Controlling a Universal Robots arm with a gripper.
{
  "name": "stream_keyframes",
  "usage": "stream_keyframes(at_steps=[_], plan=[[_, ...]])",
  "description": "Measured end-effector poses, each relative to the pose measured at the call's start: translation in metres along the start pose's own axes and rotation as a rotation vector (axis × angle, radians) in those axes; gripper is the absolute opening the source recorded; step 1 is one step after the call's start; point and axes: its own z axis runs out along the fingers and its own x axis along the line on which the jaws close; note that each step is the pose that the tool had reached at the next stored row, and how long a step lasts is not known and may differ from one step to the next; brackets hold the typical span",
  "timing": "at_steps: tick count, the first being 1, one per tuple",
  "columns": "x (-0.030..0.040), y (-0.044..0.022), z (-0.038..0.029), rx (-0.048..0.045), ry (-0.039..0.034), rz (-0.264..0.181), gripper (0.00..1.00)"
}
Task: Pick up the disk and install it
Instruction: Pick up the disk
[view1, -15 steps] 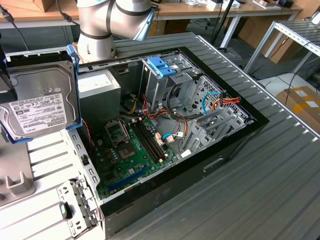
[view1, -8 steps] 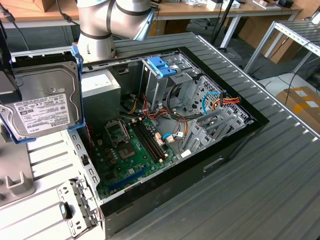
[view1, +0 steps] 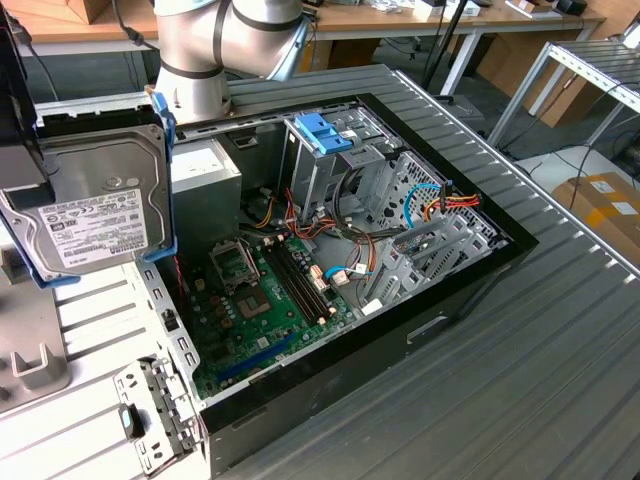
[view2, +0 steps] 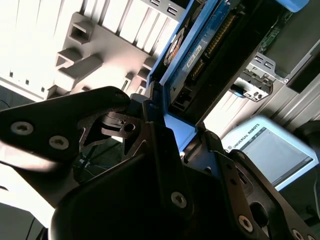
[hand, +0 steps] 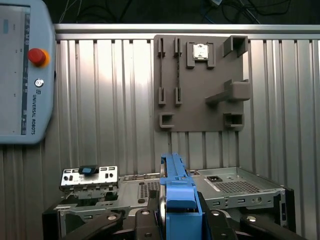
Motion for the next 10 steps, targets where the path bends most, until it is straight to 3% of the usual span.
stream_keyframes(at_steps=[10], plan=[[0.003,-0.0076,0.0008,0.0,0.0,0.0,0.37]])
